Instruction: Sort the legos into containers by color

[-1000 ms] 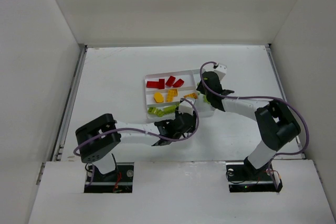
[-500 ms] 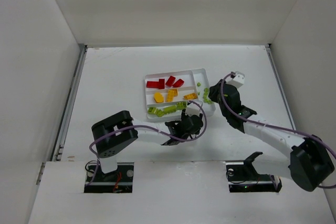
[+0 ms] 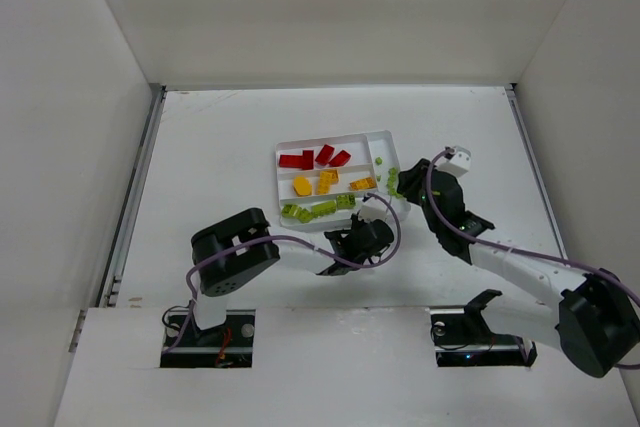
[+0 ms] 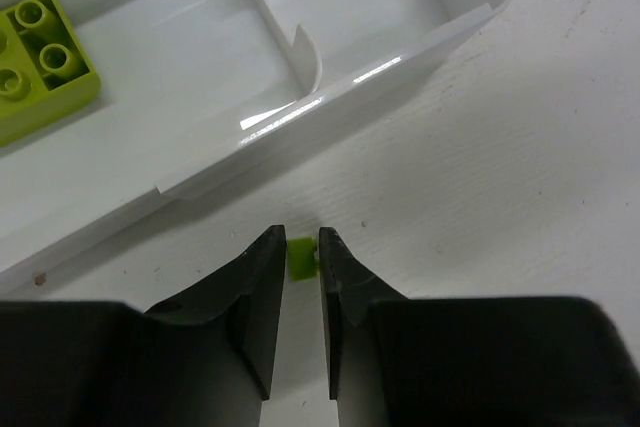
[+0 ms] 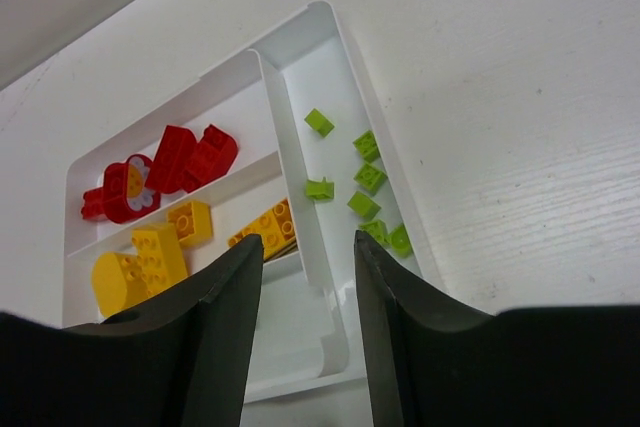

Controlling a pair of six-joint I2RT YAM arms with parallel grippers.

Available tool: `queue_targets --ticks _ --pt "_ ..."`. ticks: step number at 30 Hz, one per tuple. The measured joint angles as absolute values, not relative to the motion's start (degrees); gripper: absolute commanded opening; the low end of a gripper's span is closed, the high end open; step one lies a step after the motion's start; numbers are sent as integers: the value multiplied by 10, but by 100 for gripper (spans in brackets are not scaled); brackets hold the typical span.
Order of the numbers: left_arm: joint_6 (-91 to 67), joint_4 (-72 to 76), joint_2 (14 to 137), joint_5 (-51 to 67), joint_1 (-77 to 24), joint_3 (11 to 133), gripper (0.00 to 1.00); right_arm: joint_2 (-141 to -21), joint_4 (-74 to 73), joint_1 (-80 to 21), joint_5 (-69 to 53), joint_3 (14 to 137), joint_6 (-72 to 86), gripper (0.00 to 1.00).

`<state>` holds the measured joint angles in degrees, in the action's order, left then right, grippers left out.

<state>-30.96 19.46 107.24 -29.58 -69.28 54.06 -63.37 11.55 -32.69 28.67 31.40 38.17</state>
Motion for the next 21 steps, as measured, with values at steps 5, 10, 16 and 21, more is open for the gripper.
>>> queue_targets --ticks 5,10,16,21 --pt "-309 194 1073 -301 -693 541 9 -610 121 -326 285 293 386 59" --pt "-305 181 1056 -301 -694 539 8 -557 140 -313 292 262 399 63" --pt "-295 183 969 -295 -678 543 10 -485 165 -272 312 209 433 65" --pt "-287 191 969 -279 -631 592 11 -460 180 -233 316 179 465 66"
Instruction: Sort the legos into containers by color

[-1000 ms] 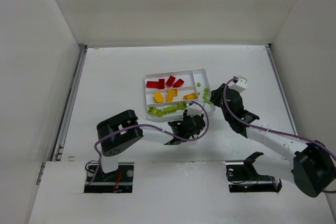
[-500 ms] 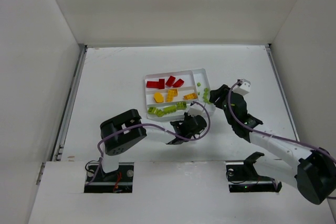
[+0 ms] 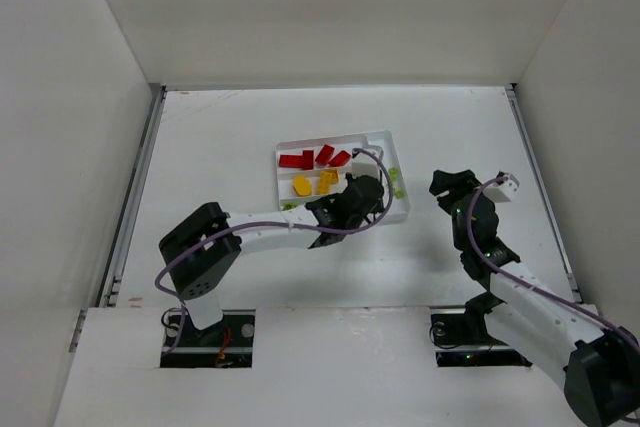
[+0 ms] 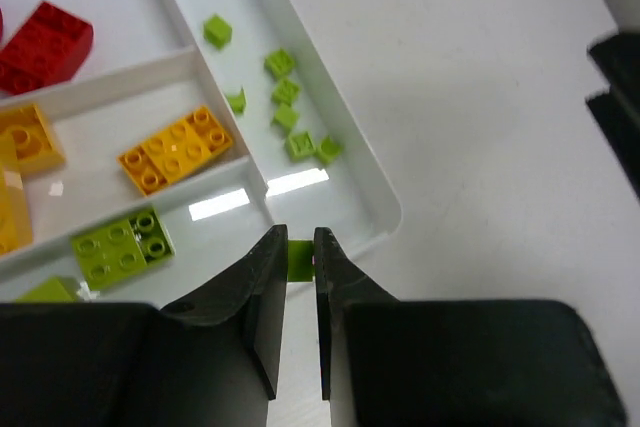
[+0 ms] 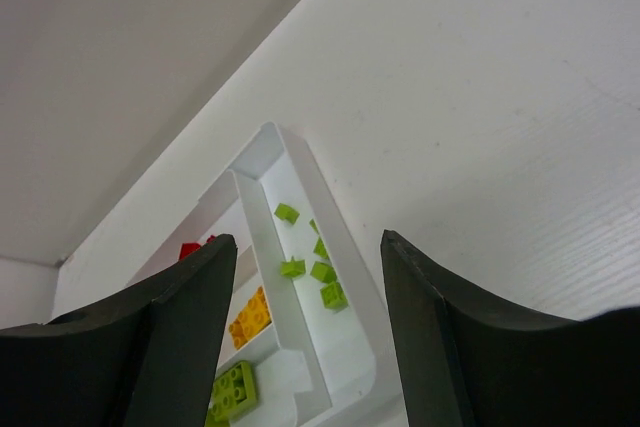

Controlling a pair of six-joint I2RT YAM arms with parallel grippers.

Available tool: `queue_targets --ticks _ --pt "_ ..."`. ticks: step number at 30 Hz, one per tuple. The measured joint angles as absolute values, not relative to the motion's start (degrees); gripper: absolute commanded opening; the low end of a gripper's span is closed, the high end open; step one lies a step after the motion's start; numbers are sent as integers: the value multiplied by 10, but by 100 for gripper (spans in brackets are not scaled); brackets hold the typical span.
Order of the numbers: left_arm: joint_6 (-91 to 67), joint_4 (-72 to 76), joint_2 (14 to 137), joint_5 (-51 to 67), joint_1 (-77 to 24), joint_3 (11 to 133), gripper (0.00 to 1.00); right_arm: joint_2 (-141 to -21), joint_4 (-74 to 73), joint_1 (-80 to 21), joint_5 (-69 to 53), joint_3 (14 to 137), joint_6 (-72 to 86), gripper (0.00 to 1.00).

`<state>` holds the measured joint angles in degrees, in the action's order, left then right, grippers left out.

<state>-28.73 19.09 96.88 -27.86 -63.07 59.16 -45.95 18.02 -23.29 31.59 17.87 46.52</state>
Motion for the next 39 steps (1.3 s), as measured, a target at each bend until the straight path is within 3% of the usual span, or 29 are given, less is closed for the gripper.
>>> queue_targets --ticks 6,17,23,28,30,34,39 --pt "-278 201 1061 -256 -581 691 13 -468 185 -221 310 172 485 66" --pt "-257 178 1202 -223 -522 823 46 -480 192 -221 293 171 493 66" --pt "-246 180 1190 -222 -528 828 53 -475 199 -221 291 171 493 61" --pt "-244 178 1100 -223 -520 758 56 -475 201 -221 288 171 492 38" --pt "-245 178 1041 -225 -510 717 57 -479 201 -221 287 171 493 35" --pt "-249 185 904 -236 -475 622 60 -492 200 -221 285 171 493 37" --pt "-285 170 716 -266 -394 467 62 -497 201 -221 283 171 496 53"
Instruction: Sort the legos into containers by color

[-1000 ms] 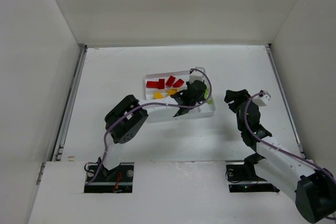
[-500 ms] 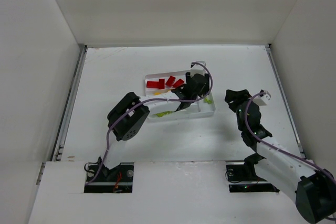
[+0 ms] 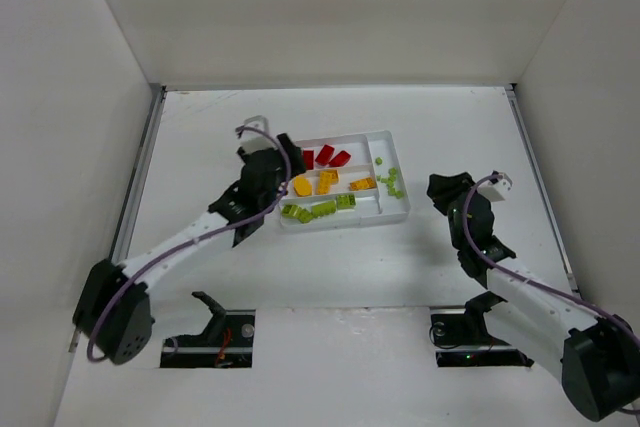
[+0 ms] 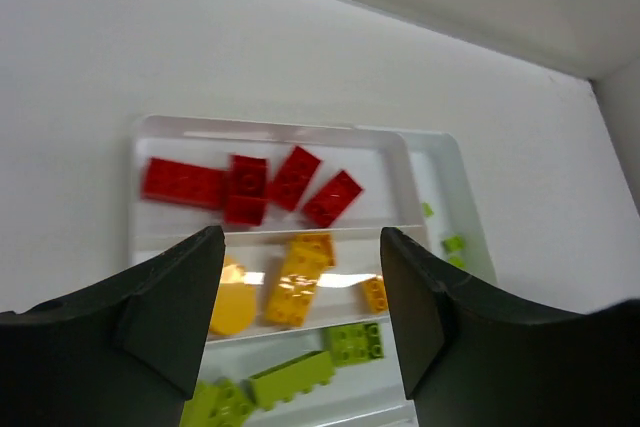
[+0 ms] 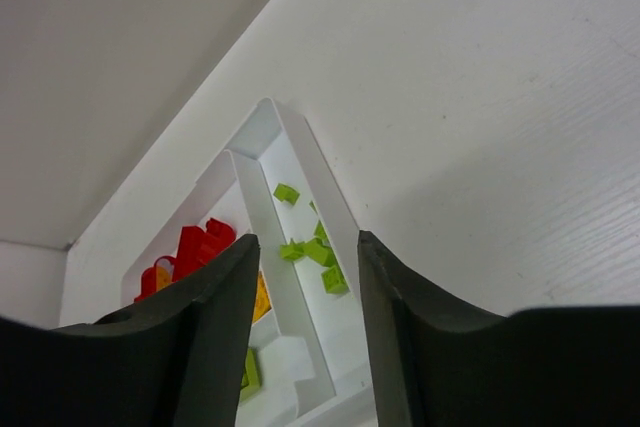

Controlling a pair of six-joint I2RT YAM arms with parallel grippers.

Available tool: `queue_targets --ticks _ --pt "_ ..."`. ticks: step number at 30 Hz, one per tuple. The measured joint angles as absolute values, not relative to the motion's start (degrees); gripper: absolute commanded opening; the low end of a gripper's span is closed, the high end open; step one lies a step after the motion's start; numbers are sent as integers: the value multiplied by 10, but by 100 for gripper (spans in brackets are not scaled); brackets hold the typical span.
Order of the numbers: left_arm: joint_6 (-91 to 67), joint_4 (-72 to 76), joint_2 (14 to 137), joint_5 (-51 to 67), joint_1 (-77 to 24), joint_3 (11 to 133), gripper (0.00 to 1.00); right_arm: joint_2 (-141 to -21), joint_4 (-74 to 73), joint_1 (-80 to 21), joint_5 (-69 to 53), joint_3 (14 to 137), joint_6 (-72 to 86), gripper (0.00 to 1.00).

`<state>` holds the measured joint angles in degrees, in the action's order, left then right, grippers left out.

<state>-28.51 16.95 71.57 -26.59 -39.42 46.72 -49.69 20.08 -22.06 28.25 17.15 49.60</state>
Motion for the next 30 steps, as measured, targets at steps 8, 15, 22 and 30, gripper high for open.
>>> queue_targets --ticks 8,15,22,30 --pt "-388 39 487 -293 -218 268 68 -518 202 -218 282 171 497 60" --pt "-440 -57 402 -279 -152 202 79 -530 203 -218 282 171 497 62" --pt "-463 -76 399 -263 -153 191 78 -530 211 -218 282 171 497 63" --pt "-464 -76 406 -255 -151 191 77 -536 212 -218 282 171 497 63"
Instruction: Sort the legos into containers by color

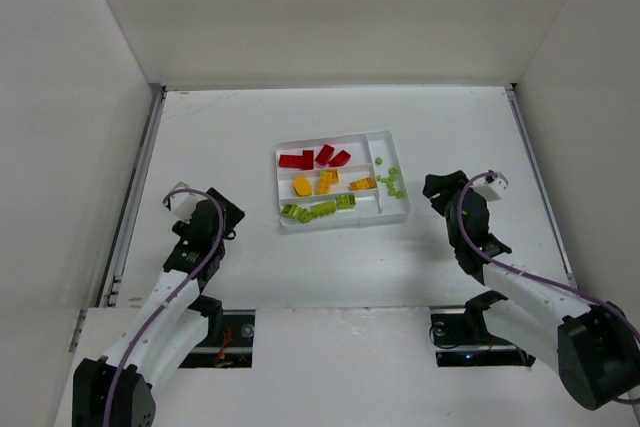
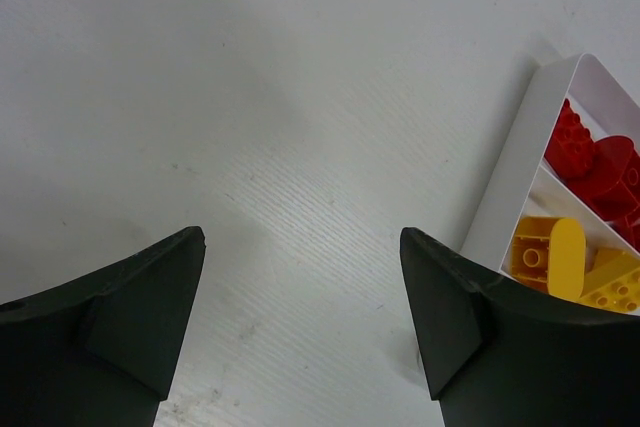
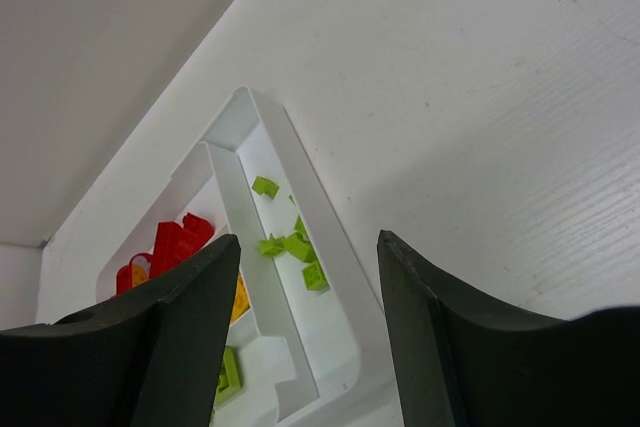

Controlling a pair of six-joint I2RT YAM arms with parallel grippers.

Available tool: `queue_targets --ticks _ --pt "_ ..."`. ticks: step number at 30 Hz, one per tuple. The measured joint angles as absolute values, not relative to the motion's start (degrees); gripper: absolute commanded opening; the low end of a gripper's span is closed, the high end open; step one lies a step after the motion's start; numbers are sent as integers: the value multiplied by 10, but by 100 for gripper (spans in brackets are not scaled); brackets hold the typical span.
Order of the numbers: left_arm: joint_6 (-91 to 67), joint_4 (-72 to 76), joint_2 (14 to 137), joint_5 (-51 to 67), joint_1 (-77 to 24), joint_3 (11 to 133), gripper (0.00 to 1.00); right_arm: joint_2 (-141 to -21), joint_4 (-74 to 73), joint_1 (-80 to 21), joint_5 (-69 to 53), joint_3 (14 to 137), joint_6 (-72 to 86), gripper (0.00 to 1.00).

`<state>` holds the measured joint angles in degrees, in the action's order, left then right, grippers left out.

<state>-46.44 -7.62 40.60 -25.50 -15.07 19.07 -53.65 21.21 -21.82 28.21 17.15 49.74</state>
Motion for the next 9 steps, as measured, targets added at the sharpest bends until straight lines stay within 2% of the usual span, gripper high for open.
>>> queue_targets --ticks 6,9 --pt "-464 -76 406 -255 -149 191 75 -536 213 -218 282 171 497 64" --pt "-464 -77 407 -255 -149 191 76 -536 213 -218 282 171 497 64"
